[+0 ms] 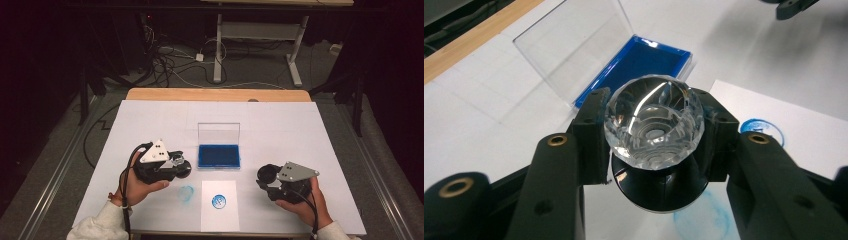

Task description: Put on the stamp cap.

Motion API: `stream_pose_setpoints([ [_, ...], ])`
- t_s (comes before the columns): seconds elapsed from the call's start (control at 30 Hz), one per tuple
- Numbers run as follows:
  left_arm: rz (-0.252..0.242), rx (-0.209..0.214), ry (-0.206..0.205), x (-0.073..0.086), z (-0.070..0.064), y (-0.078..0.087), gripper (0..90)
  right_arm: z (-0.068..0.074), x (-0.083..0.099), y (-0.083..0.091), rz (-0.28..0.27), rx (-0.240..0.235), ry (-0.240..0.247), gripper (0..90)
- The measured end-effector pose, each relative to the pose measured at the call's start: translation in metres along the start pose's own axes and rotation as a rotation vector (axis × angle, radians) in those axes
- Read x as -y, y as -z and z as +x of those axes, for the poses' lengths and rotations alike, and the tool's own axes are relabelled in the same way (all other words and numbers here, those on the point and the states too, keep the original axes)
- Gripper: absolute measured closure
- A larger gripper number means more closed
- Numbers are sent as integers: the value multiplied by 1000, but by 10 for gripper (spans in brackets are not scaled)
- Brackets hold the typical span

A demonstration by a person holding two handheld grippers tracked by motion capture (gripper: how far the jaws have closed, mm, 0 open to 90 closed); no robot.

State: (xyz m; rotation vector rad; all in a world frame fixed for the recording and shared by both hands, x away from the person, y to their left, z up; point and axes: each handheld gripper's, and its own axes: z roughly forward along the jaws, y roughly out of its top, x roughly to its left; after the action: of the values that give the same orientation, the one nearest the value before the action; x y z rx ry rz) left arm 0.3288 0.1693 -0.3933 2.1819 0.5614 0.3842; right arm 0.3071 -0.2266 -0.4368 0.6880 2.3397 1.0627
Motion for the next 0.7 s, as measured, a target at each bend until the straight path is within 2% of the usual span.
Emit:
stream_pose_setpoints([
  [0.1,7,10,0,1,-2,-3,546,0,1,0,4,1,-1,388],
  [0.47,6,-4,-15,-3,-7,-2,546,0,1,2,-5,0,-2,389],
  [0.7,-25,5,-15,-10,-8,0,546,1,-1,1,-12,-2,0,388],
])
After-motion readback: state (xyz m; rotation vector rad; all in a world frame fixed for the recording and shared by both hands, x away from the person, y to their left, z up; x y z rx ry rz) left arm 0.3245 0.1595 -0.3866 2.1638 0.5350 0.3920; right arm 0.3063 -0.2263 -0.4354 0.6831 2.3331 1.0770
